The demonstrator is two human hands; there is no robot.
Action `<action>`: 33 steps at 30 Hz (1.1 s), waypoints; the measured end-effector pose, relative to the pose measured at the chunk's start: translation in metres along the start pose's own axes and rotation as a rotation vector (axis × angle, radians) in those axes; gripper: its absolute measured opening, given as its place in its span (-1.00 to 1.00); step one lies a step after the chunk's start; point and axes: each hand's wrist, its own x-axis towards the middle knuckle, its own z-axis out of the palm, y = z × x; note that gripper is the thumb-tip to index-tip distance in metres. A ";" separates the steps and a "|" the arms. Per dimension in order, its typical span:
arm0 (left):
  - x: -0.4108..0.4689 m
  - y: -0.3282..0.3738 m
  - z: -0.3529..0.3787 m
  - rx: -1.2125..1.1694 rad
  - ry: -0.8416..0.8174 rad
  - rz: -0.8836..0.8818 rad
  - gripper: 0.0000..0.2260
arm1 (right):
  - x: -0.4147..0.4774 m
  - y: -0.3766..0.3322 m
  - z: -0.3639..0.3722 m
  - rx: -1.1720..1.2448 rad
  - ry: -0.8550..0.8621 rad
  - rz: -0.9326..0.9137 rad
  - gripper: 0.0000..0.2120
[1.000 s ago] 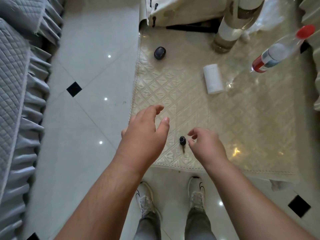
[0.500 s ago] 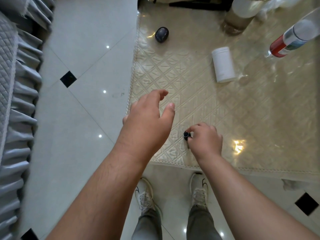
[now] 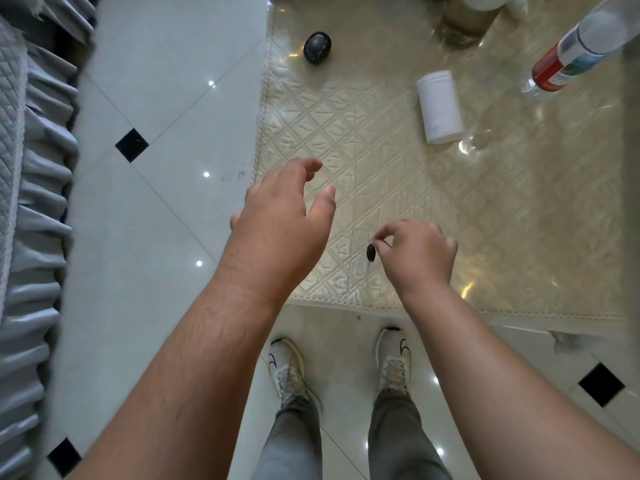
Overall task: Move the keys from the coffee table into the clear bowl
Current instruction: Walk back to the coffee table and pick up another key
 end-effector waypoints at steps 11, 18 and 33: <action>-0.062 0.088 -0.086 -0.038 0.066 0.096 -0.62 | -0.038 -0.027 -0.186 0.119 0.151 -0.110 -0.87; -0.129 0.193 -0.188 -0.072 0.156 0.231 -0.62 | -0.098 -0.054 -0.372 0.197 0.337 -0.178 -0.89; -0.258 0.354 -0.356 0.003 0.324 0.511 -0.57 | -0.233 -0.087 -0.665 0.194 0.647 -0.360 -0.88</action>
